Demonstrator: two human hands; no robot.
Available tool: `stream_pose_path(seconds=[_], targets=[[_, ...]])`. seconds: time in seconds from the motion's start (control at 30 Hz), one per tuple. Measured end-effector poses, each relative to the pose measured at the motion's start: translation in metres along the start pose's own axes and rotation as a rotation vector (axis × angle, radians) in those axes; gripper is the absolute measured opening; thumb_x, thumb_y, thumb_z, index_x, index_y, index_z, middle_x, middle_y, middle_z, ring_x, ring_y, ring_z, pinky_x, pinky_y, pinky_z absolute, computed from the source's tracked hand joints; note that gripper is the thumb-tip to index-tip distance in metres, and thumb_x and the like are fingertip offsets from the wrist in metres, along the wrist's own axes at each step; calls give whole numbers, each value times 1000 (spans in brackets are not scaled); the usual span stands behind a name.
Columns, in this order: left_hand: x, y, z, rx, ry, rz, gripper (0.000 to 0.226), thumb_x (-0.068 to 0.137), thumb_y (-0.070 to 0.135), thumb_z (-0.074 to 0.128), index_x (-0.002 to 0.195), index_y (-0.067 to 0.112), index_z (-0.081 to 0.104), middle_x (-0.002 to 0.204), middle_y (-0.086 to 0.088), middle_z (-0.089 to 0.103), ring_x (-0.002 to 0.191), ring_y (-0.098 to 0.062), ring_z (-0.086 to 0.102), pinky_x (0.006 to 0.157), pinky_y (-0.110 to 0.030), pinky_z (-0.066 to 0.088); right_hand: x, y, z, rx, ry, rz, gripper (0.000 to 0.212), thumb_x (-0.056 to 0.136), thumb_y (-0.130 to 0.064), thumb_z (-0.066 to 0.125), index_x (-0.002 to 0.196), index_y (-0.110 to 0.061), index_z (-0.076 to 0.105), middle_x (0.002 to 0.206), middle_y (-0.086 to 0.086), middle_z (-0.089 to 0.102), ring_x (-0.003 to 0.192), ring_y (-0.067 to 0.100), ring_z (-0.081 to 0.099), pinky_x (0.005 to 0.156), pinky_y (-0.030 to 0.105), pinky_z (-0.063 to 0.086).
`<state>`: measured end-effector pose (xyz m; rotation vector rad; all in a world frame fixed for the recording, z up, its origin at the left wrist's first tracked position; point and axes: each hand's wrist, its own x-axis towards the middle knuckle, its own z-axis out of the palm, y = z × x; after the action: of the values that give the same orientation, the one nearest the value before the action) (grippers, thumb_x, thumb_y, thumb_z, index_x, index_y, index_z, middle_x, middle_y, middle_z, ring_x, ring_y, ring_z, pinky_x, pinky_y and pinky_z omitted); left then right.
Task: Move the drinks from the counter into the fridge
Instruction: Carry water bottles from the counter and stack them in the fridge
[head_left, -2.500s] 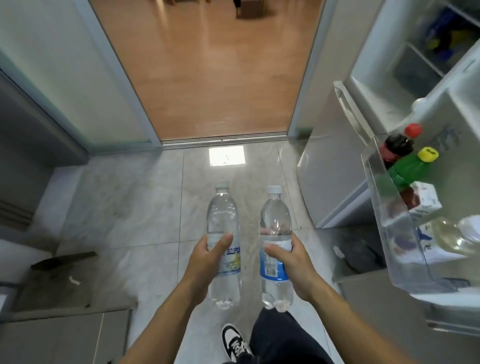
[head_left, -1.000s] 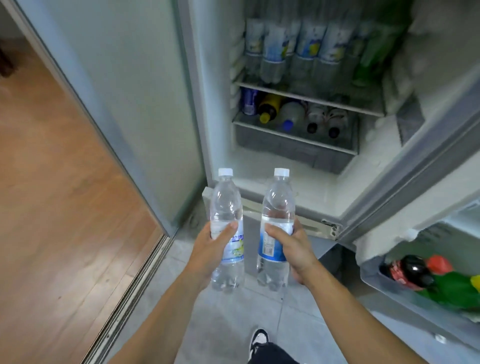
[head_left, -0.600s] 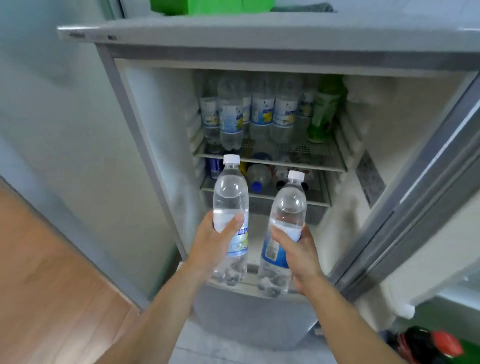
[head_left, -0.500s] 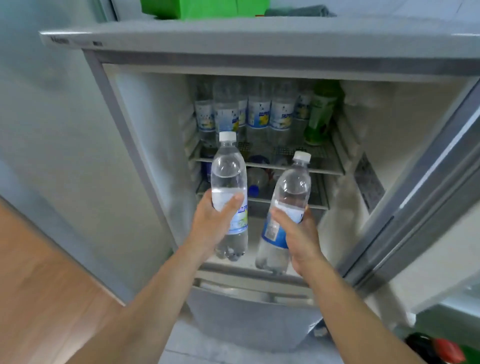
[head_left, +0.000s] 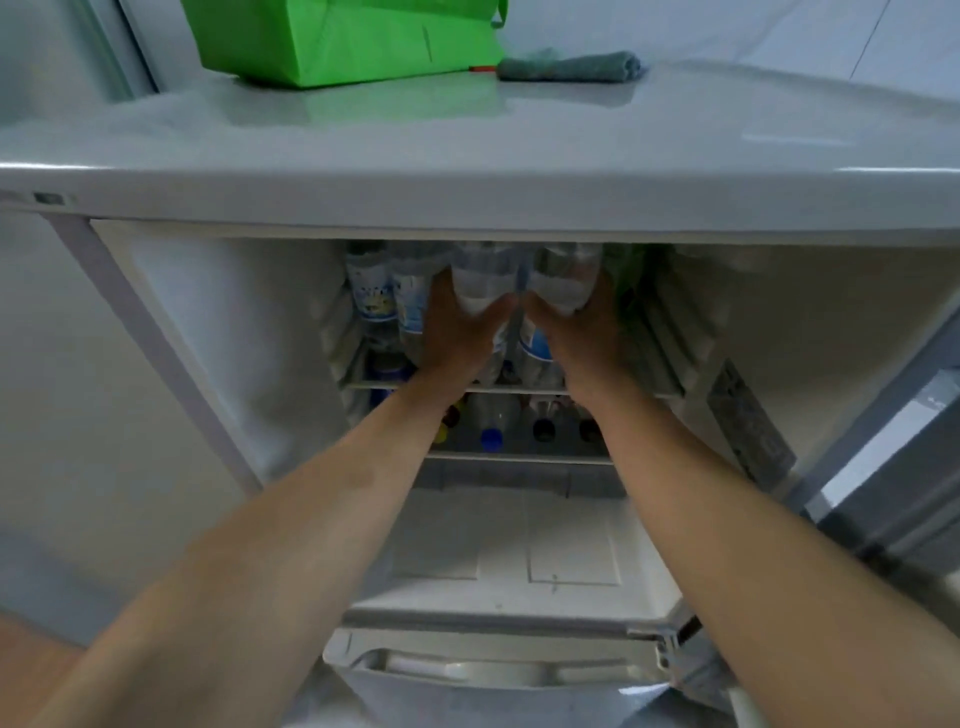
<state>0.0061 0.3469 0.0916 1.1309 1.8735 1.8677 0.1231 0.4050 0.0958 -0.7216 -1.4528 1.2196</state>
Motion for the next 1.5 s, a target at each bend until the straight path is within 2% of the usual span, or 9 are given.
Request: stream_pose_path(seconds=[0.17,0.37,0.43,0.53,0.7,0.93,1.23,1.4,1.5], targets=[[14,-15,8,35,-11,60,66,85,32,76,139,18,41,133,3,55,118,-8,53,99,-27,47,27,18,8,-17,-54,67,66,85,-12,76,142,-13,43,134,5,61,118,12,61,98,28,53],[-3,-34,-10,303,-73,204,81,86,26,75,151,10,30,151,-7,45,138,-17,43,112,-25,35,20,20,7,-111,-66,70,56,85,-22,78,133,-27,48,120,-15,62,103,-11,61,79,7,50],[-7,-39,-15,470,-13,240,73,84,31,75,145,9,41,144,-10,52,133,-23,49,109,-32,41,8,27,1,-188,-25,60,50,84,-29,78,126,-33,51,114,-22,62,96,-17,61,74,5,49],[-8,-41,-17,478,41,151,61,80,36,78,128,8,53,126,-10,64,119,-27,59,96,-40,49,-6,38,-3,-413,12,70,54,85,-38,75,132,-26,52,122,-9,65,104,1,64,80,19,52],[-5,-43,-15,416,105,113,54,75,37,82,111,6,56,107,-9,69,101,-26,65,82,-40,53,-4,41,11,-434,12,159,55,89,-24,72,137,-21,45,132,1,60,118,19,60,99,38,52],[6,-48,-10,448,148,150,46,81,24,78,112,0,54,101,-15,72,95,-29,69,80,-33,51,8,40,28,-408,15,161,58,88,-15,71,138,-16,42,135,5,58,121,21,58,103,39,49],[-11,-62,-11,477,61,222,8,93,9,57,89,8,63,86,-9,69,82,-24,64,66,-26,39,3,49,23,-357,42,165,59,88,-21,74,138,-19,45,135,-1,59,119,14,58,96,30,49],[-45,-73,-27,219,23,174,8,94,15,57,94,17,65,85,3,67,77,-14,62,69,-27,49,-19,55,11,-425,210,89,5,89,-18,65,92,-22,63,83,-11,67,76,2,62,65,19,44],[-73,-87,-37,129,-10,229,13,94,21,58,95,14,70,79,3,67,71,-8,61,67,-13,45,-48,60,3,-366,270,78,25,88,-28,68,65,-26,56,57,-19,59,55,-7,54,48,8,35]])
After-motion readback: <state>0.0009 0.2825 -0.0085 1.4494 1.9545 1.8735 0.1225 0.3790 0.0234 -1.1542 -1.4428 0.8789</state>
